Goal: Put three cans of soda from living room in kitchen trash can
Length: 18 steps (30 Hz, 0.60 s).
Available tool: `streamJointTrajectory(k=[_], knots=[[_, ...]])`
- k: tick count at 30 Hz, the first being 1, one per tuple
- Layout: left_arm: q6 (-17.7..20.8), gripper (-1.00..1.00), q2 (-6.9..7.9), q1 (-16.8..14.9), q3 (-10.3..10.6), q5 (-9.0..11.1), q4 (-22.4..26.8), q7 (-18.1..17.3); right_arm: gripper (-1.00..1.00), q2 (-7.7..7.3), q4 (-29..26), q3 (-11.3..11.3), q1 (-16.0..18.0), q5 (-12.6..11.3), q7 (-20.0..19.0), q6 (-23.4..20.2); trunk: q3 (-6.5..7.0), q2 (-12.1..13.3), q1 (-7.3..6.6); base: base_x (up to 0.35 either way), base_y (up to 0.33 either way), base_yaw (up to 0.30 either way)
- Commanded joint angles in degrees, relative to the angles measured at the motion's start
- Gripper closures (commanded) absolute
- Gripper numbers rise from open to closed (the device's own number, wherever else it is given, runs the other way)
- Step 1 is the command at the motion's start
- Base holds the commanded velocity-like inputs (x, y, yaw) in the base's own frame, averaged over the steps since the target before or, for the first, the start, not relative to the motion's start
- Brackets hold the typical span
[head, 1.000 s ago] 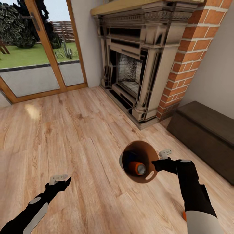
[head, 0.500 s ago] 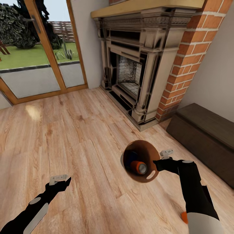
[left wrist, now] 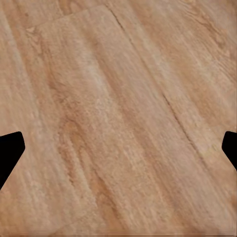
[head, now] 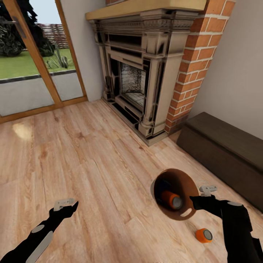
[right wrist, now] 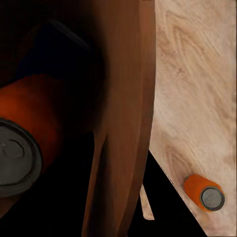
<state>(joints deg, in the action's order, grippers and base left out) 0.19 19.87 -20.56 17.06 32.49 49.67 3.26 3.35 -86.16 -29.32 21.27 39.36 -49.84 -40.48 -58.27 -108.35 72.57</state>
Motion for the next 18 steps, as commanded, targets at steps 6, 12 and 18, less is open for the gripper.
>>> streamJointTrajectory(k=[6, 12, 18], knots=[[-0.10, -1.00, -0.01, -0.01, 0.00, 0.03, -0.64, -0.02, 1.00, 0.07, 0.32, -5.69, -1.36, -2.53, -0.41, 5.51, 0.01, 0.00, 0.00, 0.000, 0.000, -0.253], [-0.15, -1.00, -0.01, -0.01, -0.01, 0.03, -0.78, -0.02, 1.00, -0.22, 0.69, -7.88, -2.10, -2.55, -0.42, 6.68, 0.01, 0.00, 0.00, 0.000, 0.000, -0.253], [-0.18, -1.00, -0.01, -0.01, -0.01, 0.03, -0.80, -0.01, 1.00, -0.30, 0.62, -9.08, -2.18, -2.54, -0.43, 6.82, 0.01, 0.00, 0.00, 0.000, 0.000, -0.253]])
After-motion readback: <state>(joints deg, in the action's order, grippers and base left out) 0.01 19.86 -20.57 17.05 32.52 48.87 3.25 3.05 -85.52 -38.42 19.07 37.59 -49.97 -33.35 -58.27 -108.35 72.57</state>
